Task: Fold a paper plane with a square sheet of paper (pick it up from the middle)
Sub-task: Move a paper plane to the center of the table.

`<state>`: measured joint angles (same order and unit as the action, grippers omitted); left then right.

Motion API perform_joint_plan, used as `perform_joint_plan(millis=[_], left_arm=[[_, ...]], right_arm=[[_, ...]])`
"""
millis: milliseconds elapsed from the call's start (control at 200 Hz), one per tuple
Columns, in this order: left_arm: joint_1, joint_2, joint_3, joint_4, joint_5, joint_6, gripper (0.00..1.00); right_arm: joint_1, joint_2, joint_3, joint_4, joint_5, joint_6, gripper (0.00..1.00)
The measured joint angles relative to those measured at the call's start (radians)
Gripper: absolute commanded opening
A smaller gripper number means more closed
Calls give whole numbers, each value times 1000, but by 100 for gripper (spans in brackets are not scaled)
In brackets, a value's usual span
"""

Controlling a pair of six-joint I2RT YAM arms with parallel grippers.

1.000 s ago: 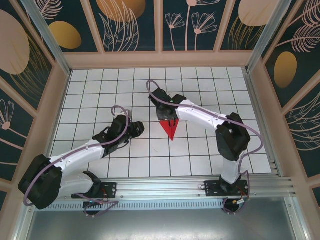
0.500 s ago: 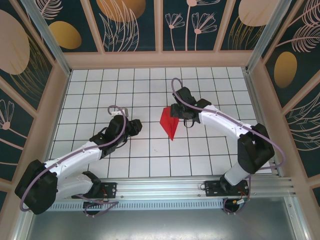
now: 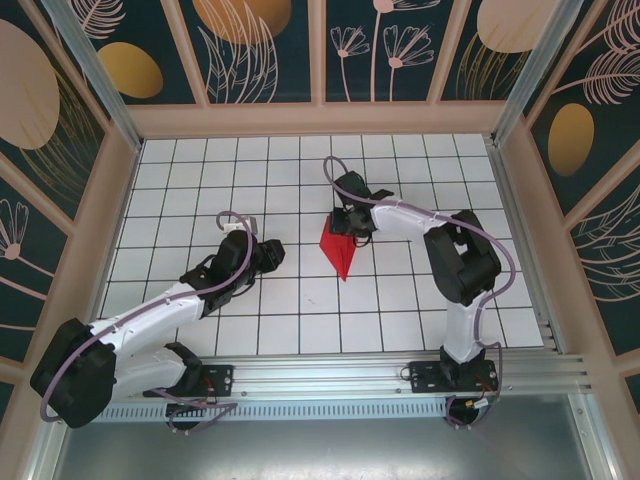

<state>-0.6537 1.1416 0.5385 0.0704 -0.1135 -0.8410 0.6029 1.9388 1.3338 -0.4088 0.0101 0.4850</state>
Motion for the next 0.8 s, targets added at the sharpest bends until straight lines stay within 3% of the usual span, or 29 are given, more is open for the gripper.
perform_joint_plan(millis=[215, 365, 540, 656, 741, 801], left_arm=[[0, 16, -4, 0, 1, 0, 43], [0, 26, -7, 2, 5, 0, 44], [0, 38, -9, 6, 8, 0, 44], [0, 47, -9, 8, 9, 0, 44], [0, 55, -9, 8, 12, 0, 44], [0, 60, -9, 8, 16, 0, 45]], right_arm=[[6, 87, 82, -22, 39, -26, 24], [27, 150, 137, -71, 101, -39, 19], [74, 199, 204, -122, 193, -47, 24], [99, 208, 222, -143, 234, -51, 16], [116, 227, 251, -173, 265, -49, 32], [124, 239, 272, -195, 285, -60, 34]])
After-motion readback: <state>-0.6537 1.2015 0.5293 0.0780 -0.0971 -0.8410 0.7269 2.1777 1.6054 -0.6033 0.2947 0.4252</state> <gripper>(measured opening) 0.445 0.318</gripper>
